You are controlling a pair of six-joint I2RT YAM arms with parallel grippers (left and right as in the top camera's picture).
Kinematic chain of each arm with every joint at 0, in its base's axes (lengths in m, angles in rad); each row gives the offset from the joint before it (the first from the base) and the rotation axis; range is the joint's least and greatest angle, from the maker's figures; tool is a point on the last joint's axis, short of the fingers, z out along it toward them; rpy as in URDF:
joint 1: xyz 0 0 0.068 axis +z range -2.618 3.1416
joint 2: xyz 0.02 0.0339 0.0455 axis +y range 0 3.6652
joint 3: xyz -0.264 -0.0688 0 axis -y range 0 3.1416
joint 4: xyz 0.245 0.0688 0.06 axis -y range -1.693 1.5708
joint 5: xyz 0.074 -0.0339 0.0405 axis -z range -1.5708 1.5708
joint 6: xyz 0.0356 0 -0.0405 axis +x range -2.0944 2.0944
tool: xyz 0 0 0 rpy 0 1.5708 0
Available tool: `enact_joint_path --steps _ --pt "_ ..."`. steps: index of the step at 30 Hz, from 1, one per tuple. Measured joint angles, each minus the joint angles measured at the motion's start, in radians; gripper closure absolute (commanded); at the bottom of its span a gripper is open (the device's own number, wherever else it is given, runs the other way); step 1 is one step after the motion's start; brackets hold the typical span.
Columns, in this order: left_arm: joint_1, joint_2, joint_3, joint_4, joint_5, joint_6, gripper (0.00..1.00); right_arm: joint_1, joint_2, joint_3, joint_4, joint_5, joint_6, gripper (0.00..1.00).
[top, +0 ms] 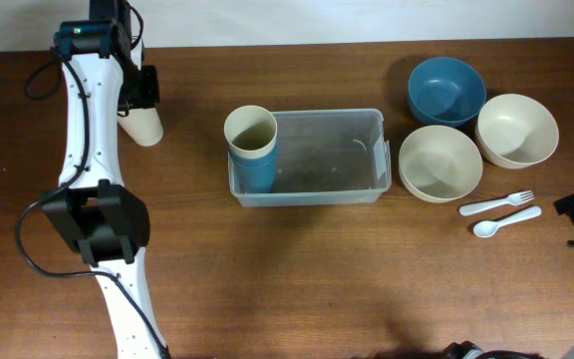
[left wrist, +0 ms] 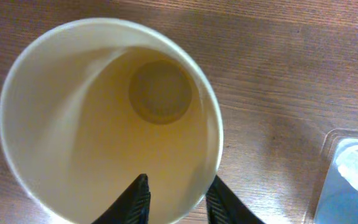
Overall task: Pack container
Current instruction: 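Lower the left gripper and grasp the remaining cream cup's rim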
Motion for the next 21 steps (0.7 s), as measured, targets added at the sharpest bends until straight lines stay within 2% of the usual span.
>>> enact_joint_path --steps 7,14,17,21 --pt "0.0 0.023 0.0 0.003 0.0 0.0 0.89 0.0 0.0 0.0 0.0 0.0 0.001 0.01" --pt "0.0 0.025 0.0 0.024 0.0 0.001 0.92 0.0 0.0 0.0 0.0 0.0 0.0 0.01" --pt "0.0 0.025 0.0 0.026 0.0 0.002 0.98 0.0 0.0 0.0 0.0 0.0 0.0 0.01" --pt "0.0 0.025 0.0 0.026 0.0 0.001 0.98 0.0 0.0 0.0 0.0 0.0 0.0 0.01"
